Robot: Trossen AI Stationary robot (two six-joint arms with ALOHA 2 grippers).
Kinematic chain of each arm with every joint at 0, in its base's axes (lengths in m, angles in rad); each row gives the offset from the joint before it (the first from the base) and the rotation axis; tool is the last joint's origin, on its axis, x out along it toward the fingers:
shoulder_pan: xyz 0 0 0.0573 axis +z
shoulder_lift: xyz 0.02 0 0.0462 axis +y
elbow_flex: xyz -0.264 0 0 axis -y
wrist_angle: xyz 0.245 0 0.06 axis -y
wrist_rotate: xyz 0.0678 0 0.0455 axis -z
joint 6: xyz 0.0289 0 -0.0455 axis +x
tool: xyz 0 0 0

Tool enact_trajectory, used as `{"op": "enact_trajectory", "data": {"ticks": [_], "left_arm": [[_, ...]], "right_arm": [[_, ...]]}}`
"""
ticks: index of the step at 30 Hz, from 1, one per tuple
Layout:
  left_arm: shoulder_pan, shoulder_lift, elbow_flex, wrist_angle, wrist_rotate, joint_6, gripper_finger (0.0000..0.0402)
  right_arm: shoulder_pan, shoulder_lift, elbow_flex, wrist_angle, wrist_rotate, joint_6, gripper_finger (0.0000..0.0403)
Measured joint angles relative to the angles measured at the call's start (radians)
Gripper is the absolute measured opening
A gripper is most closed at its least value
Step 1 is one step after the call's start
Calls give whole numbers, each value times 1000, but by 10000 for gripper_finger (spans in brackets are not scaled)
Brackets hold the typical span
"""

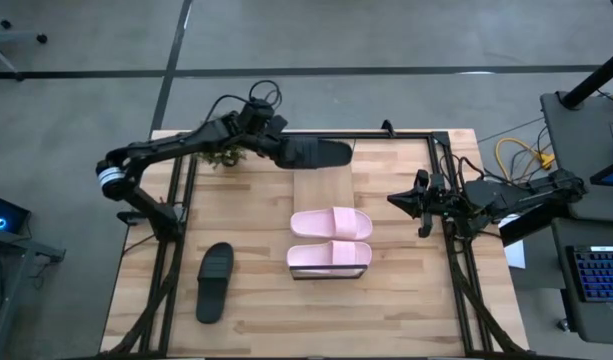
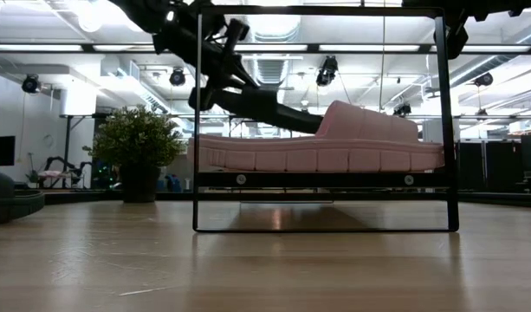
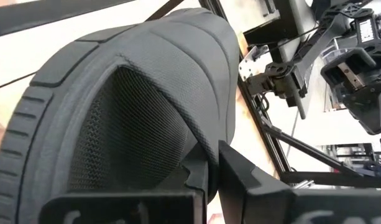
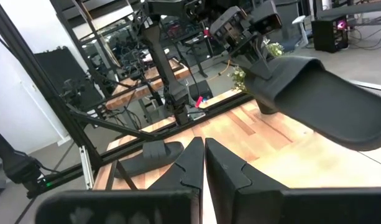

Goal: Pick and place slides into the shelf
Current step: Put the right black slide on the shelf

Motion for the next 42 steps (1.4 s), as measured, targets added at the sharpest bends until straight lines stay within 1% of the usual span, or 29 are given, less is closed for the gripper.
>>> {"op": "enact_trajectory", "data": {"ticks": [5,8,12,16,19,22,25,27,30,34,38,42], "left_arm": [[3,26,-2,-13,3,15,0],[6,27,-2,-15,-29,28,0],[17,27,-2,-23,-44,33,0],[29,25,-22,-22,-43,33,0],[32,25,-61,-6,-43,23,0],[37,25,-103,48,-28,-4,0],[42,22,-139,157,-14,-52,0],[51,22,-163,209,22,-84,0],[57,22,-194,248,37,-108,0],[66,22,-230,257,48,-131,0],[73,39,-243,356,82,-168,0],[82,56,-247,448,95,-211,0]], "right_arm": [[0,0,0,0,0,0,9],[0,0,0,0,0,0,9],[0,0,0,0,0,-1,9],[0,0,0,-9,0,-1,9],[0,0,0,-25,0,-1,9],[0,0,0,-29,0,-1,9],[0,0,0,-38,0,-1,9],[0,0,0,-44,0,-1,9],[0,0,0,-45,0,-1,9],[0,0,0,-45,0,-4,9],[0,0,0,-45,0,-4,9],[0,0,0,-44,0,-3,9]]}}
